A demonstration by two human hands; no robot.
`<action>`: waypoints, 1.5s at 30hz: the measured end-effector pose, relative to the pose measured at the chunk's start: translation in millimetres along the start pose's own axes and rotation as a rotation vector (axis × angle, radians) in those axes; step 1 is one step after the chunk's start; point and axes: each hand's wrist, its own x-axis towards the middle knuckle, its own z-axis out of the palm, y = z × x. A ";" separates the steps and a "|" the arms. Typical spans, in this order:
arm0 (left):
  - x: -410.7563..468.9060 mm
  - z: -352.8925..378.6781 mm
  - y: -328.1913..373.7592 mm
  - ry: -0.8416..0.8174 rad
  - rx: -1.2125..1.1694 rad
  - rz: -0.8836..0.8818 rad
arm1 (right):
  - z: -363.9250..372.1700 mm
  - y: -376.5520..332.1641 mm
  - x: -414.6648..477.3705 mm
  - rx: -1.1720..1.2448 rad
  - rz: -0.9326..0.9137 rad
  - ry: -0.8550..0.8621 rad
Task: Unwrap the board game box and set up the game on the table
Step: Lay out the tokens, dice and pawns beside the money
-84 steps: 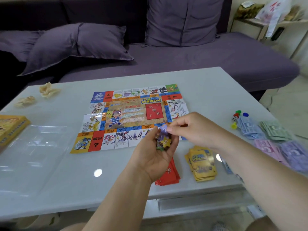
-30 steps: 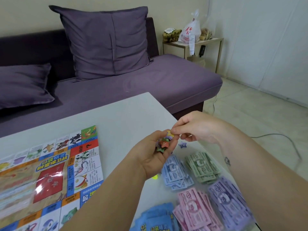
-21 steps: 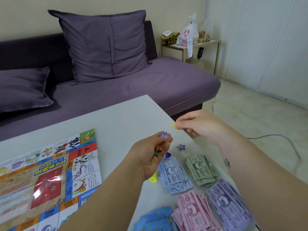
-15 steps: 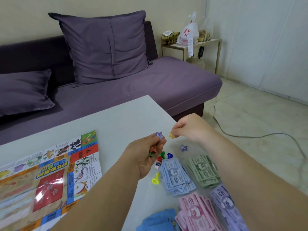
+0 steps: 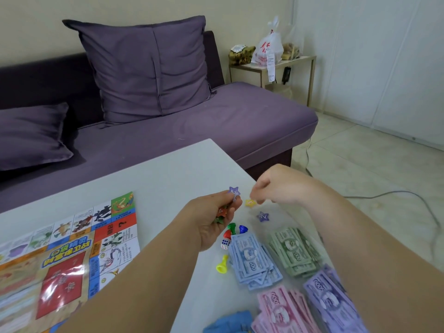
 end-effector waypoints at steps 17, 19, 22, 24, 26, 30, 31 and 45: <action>4.8 -10.3 5.2 0.066 -0.041 0.019 | 13.2 12.6 8.5 -0.181 -0.043 -0.022; 6.2 -9.3 4.8 0.066 -0.035 0.020 | 15.2 12.6 9.9 -0.182 -0.047 -0.019; 8.7 -9.0 4.1 0.071 -0.029 0.022 | 17.5 11.7 11.3 -0.190 -0.051 -0.014; 10.5 -9.5 4.3 0.075 -0.030 0.025 | 18.4 10.4 12.9 -0.197 -0.056 -0.004; 11.5 -9.9 5.1 0.081 -0.026 0.028 | 19.9 9.2 15.2 -0.203 -0.061 -0.009; 12.5 -12.6 6.0 0.093 -0.031 0.030 | 16.0 9.5 16.3 -0.216 -0.069 -0.013; 12.9 -13.6 6.0 0.098 -0.031 0.031 | 14.2 9.8 16.0 -0.200 -0.069 -0.003; 11.1 -6.6 3.1 0.070 0.015 0.028 | 9.5 15.0 9.1 -0.040 -0.047 0.067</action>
